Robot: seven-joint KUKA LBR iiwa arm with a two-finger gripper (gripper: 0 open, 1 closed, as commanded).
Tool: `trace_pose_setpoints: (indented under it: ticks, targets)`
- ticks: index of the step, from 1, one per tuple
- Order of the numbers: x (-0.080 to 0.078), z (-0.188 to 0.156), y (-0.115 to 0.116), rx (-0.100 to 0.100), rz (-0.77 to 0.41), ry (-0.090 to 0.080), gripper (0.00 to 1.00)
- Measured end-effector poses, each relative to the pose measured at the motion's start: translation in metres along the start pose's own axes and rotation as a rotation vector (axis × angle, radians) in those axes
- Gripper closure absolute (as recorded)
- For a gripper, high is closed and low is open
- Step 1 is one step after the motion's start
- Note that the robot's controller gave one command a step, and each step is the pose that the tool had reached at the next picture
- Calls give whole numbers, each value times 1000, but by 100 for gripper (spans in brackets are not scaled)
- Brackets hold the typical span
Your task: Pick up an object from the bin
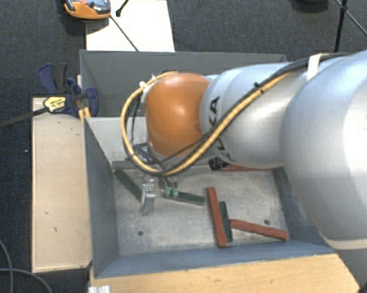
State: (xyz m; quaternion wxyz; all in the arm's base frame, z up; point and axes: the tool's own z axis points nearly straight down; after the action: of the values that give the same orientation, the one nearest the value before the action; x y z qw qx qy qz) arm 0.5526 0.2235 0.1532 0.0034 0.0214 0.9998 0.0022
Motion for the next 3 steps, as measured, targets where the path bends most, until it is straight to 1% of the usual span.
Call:
trace_pose_setpoints:
  ticks: [1,2,3]
  targets:
    - [-17,38,-4,4,76,4,0]
    - [-18,46,-28,5,50,8,0]
    - [-32,68,-24,3,164,1,0]
